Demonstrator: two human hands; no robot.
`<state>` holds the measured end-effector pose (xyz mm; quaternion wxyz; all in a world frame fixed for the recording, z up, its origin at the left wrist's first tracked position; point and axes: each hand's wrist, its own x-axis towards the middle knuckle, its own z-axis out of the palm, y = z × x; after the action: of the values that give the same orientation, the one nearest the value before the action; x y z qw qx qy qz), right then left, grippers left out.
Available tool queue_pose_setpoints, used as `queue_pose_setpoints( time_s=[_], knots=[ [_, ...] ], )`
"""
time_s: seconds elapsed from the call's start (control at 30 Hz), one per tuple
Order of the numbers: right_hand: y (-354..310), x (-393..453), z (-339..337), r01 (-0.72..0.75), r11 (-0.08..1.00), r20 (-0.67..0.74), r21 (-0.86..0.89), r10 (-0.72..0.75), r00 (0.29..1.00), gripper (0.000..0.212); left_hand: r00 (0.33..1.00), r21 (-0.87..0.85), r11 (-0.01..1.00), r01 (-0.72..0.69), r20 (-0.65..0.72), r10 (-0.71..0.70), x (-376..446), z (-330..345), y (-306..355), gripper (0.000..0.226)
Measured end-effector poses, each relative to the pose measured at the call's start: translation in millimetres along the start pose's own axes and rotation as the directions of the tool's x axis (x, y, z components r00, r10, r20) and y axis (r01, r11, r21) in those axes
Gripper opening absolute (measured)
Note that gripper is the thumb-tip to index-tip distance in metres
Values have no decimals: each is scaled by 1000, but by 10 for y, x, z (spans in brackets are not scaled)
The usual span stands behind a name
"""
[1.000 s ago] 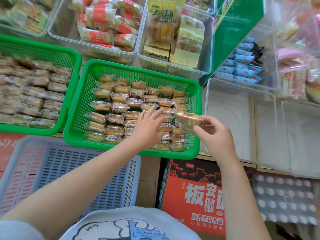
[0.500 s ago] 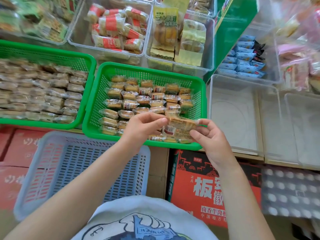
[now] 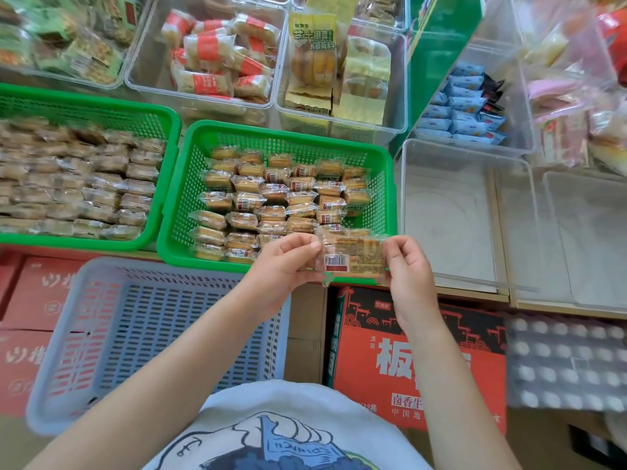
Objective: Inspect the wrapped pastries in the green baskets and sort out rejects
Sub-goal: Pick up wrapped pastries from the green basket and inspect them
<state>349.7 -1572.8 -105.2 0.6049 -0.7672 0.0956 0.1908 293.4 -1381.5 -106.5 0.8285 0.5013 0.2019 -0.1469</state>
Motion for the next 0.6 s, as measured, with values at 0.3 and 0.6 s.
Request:
queue_pose_setpoints(
  time_s=[0.3,0.6],
  knots=[
    [-1,19,196,107,986,-161,-127,-127,979,15,947,319,947,-43,-288,140,71,128,-109,16],
    [60,148,-1,-281,938,264,201,225,938,45,987,272,962,6,-157,38,230,11,-81,12]
  ],
)
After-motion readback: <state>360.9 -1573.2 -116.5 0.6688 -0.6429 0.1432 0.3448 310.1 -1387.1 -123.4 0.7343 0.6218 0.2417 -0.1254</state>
